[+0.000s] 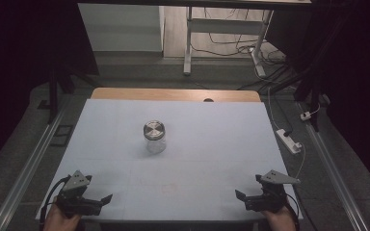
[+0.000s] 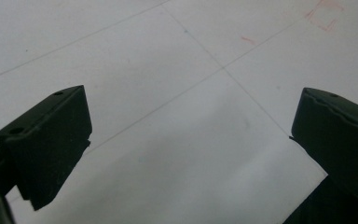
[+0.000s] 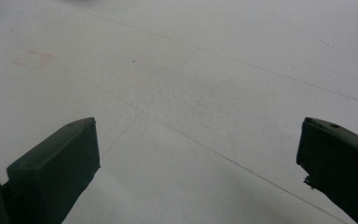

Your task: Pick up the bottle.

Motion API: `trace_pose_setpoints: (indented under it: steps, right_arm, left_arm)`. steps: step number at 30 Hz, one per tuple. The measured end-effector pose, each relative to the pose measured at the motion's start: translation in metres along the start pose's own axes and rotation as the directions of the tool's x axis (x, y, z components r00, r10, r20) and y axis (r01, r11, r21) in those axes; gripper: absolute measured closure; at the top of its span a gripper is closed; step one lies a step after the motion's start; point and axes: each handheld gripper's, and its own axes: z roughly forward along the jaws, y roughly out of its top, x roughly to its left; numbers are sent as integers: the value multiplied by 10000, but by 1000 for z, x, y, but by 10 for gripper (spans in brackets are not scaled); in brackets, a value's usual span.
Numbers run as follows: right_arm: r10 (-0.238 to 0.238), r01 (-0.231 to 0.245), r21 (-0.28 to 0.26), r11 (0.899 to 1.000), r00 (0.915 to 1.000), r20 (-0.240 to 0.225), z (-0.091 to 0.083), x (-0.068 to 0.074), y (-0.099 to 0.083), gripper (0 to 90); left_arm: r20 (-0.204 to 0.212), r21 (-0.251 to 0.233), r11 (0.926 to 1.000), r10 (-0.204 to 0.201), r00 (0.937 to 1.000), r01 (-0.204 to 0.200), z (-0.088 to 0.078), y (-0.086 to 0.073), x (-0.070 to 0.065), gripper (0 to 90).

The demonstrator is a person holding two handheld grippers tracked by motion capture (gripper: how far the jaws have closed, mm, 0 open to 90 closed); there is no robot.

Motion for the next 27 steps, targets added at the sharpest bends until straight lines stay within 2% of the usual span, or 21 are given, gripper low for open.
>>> trace_pose_setpoints:
  steps: [13,22,27]
  right_arm:
    - [80,-80,-10,10000,10000,-16,0,-1,0,0]
    - [112,-112,36,9999,9999,7,1,-1,0,0]
    - [107,-107,49,9999,9999,1,1,-1,0,0]
  left_arm:
    - [251,-242,9995,220,9994,-214,8,13,2,0]
    - [638,-404,9983,455,9969,-430,17,26,4,0]
    - [969,-604,9967,597,9935,-540,25,33,8,0]
